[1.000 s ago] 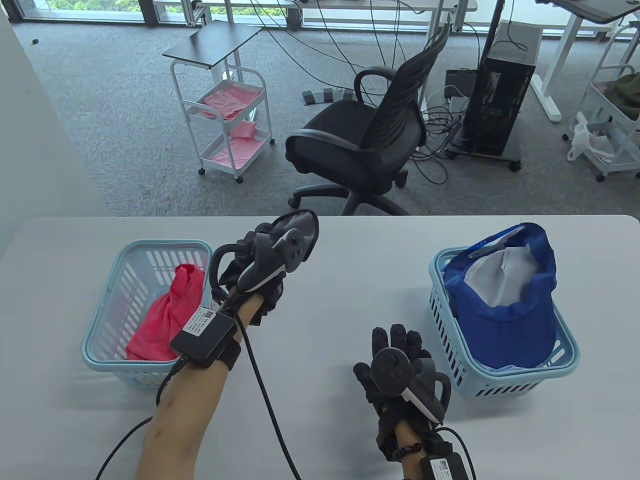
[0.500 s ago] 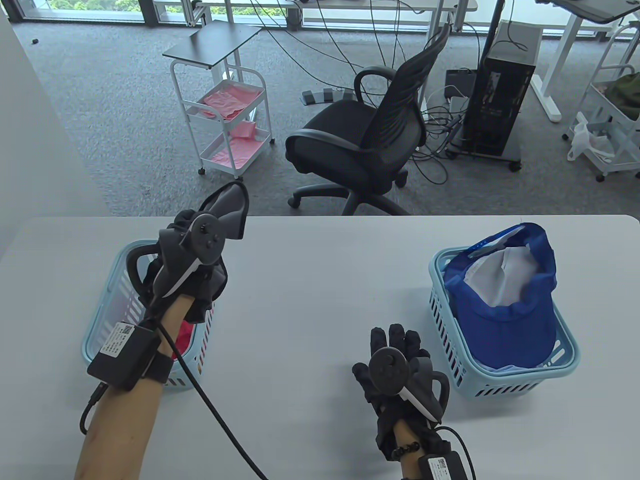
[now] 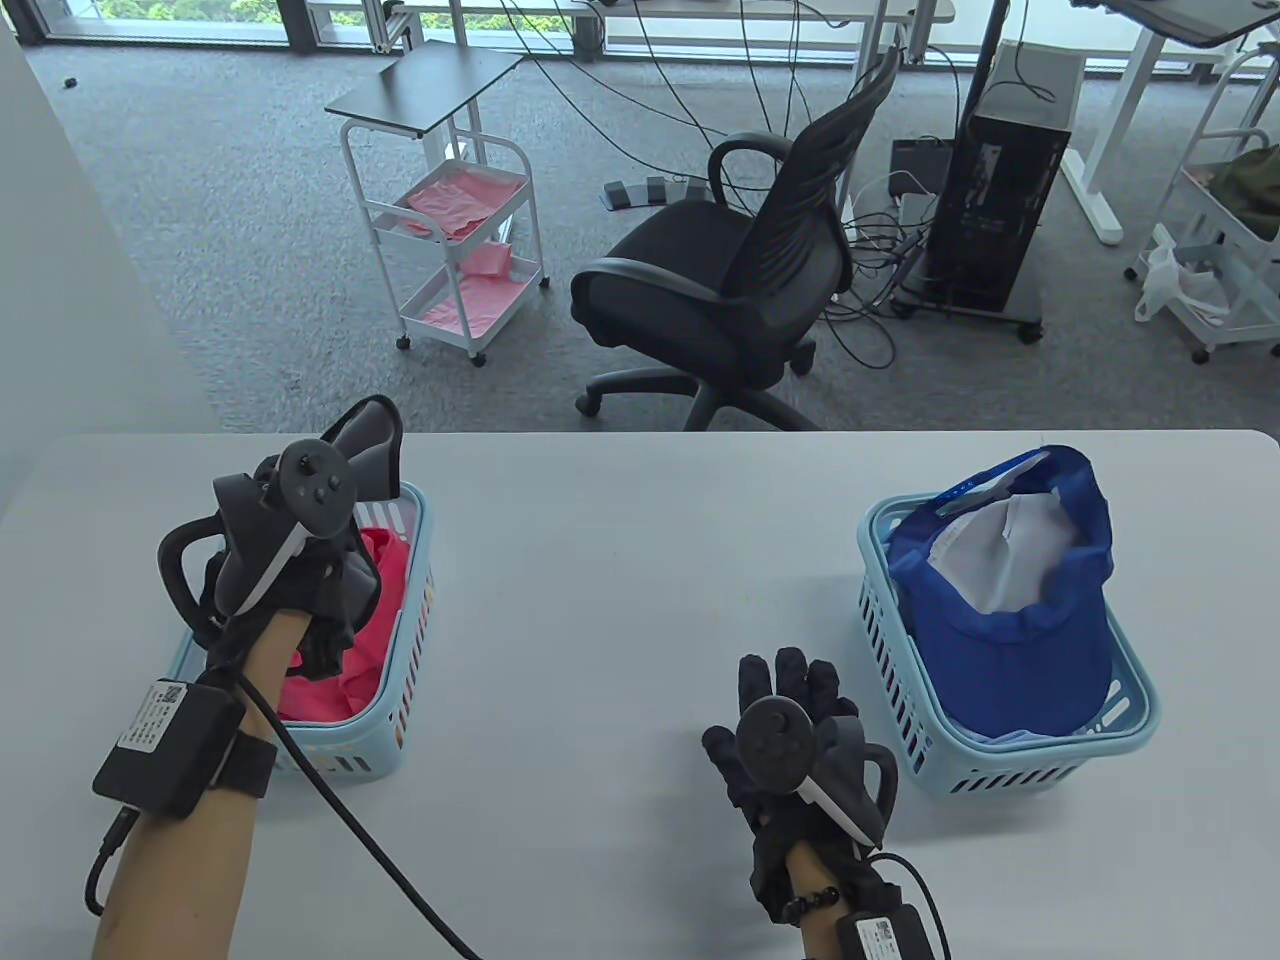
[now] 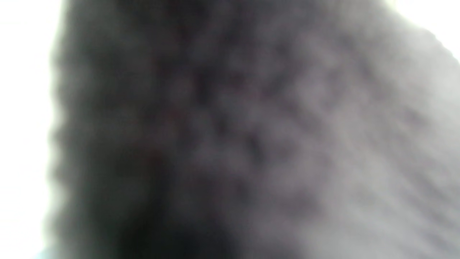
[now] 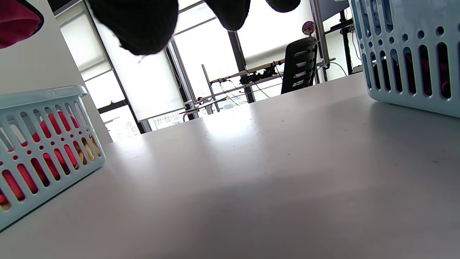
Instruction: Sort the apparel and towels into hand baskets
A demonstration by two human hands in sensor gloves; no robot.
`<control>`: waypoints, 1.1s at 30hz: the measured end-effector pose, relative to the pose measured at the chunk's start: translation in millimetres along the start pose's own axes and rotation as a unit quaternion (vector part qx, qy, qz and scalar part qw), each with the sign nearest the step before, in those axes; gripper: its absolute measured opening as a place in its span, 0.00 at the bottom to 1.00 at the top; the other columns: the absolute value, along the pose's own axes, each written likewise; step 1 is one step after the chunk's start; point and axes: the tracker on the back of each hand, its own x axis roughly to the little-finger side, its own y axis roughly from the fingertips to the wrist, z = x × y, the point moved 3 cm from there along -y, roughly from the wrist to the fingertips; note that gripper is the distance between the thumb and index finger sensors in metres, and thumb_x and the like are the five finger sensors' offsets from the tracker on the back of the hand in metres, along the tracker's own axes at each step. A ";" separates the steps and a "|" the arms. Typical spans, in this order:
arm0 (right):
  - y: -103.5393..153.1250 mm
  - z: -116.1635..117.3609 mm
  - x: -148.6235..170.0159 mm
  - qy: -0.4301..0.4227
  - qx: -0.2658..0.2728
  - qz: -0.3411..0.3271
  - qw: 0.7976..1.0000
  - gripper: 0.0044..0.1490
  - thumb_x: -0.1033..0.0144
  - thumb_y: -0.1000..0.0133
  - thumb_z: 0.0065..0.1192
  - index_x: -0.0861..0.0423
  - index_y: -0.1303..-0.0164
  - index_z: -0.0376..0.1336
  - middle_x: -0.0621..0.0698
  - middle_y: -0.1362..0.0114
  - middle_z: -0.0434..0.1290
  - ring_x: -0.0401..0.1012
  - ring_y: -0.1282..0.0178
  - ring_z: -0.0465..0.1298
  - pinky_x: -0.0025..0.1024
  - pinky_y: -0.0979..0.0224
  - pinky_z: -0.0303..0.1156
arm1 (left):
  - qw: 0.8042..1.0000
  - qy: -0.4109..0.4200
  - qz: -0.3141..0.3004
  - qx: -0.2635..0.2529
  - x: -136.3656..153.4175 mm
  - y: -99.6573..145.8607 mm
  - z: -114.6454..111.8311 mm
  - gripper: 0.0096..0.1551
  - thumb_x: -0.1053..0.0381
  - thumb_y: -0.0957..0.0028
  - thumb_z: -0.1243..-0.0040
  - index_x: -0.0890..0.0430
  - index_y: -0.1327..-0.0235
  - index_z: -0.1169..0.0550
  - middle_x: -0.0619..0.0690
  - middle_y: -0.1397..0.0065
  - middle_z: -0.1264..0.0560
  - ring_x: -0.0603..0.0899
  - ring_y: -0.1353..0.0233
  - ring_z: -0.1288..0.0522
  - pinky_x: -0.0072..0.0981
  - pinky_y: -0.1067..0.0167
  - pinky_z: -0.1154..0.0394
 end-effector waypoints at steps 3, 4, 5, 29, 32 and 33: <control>0.5 1.2 0.3 0.005 -0.003 0.000 1.000 0.51 0.50 0.42 0.60 0.63 0.17 0.47 0.71 0.16 0.41 0.72 0.21 0.42 0.74 0.25 0.45 | 0.997 -0.030 0.015 0.075 4.9 -6.6 -32.9 0.24 0.48 0.43 0.34 0.46 0.33 0.24 0.52 0.27 0.24 0.58 0.36 0.15 0.51 0.35 0.18; 0.7 1.4 0.6 0.005 -0.003 0.001 1.000 0.51 0.50 0.42 0.60 0.64 0.17 0.47 0.71 0.16 0.41 0.72 0.21 0.42 0.74 0.25 0.45 | 0.993 -0.041 0.025 0.111 7.8 -9.2 -46.7 0.27 0.46 0.42 0.35 0.48 0.30 0.25 0.54 0.24 0.25 0.61 0.33 0.16 0.54 0.34 0.19; 1.0 1.4 0.9 0.004 -0.004 0.002 1.000 0.51 0.50 0.42 0.60 0.64 0.17 0.47 0.71 0.16 0.41 0.72 0.21 0.42 0.74 0.25 0.45 | 0.988 -0.048 0.026 0.145 9.5 -11.4 -56.6 0.32 0.42 0.41 0.37 0.50 0.25 0.28 0.57 0.20 0.28 0.66 0.28 0.20 0.60 0.31 0.23; 3.1 -1.6 11.3 -0.006 0.009 0.019 1.000 0.51 0.49 0.42 0.60 0.63 0.17 0.46 0.71 0.16 0.41 0.72 0.21 0.42 0.74 0.25 0.45 | 0.984 0.023 -0.177 0.007 -114.0 77.7 -49.8 0.49 0.31 0.40 0.52 0.56 0.13 0.47 0.67 0.12 0.47 0.81 0.18 0.41 0.72 0.26 0.37; 3.0 -1.7 11.3 -0.009 0.008 0.017 1.000 0.51 0.49 0.42 0.60 0.63 0.17 0.46 0.71 0.16 0.41 0.72 0.21 0.42 0.74 0.25 0.45 | 0.980 0.017 -0.198 0.022 -123.8 97.7 -68.1 0.49 0.31 0.40 0.52 0.56 0.13 0.47 0.67 0.12 0.47 0.80 0.18 0.41 0.72 0.26 0.37; 3.0 -1.6 11.5 -0.010 0.008 0.016 1.000 0.52 0.49 0.42 0.60 0.63 0.16 0.46 0.71 0.16 0.41 0.72 0.21 0.42 0.74 0.25 0.45 | 0.977 0.014 -0.207 0.040 -125.0 104.6 -77.4 0.49 0.31 0.40 0.52 0.56 0.13 0.47 0.67 0.12 0.47 0.80 0.18 0.41 0.72 0.26 0.37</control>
